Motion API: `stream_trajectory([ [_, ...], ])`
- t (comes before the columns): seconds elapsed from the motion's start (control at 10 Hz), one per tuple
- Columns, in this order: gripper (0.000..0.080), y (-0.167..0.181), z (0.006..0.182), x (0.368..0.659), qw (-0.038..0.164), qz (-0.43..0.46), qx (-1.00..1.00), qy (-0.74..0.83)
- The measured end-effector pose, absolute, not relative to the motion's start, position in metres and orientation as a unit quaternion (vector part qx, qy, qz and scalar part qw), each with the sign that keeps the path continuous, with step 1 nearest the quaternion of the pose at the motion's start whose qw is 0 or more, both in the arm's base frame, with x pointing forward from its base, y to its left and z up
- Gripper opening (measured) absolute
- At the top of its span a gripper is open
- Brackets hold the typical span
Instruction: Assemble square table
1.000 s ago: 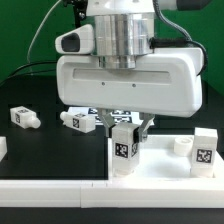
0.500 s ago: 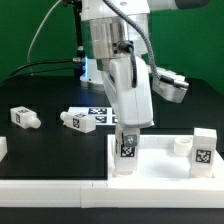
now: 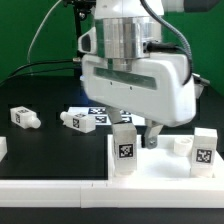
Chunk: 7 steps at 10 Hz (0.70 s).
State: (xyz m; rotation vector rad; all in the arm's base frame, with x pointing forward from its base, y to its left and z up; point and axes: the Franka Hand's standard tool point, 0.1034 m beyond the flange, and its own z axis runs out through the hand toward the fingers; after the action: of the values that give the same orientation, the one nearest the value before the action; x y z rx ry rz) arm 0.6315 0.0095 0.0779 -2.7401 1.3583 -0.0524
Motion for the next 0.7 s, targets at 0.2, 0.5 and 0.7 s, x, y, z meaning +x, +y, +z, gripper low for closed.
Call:
stream_trajectory([
  [0.2,0.0626,0.0123,0.0787,0.6302,0.040,-0.014,-0.946,0.322],
  [0.5,0.0648,0.0097,0.0792,0.6311,0.029,-0.019,-0.977,0.208],
  [0.7,0.0649,0.0090,0.0837,0.6370,0.014,-0.028,-0.997,0.071],
])
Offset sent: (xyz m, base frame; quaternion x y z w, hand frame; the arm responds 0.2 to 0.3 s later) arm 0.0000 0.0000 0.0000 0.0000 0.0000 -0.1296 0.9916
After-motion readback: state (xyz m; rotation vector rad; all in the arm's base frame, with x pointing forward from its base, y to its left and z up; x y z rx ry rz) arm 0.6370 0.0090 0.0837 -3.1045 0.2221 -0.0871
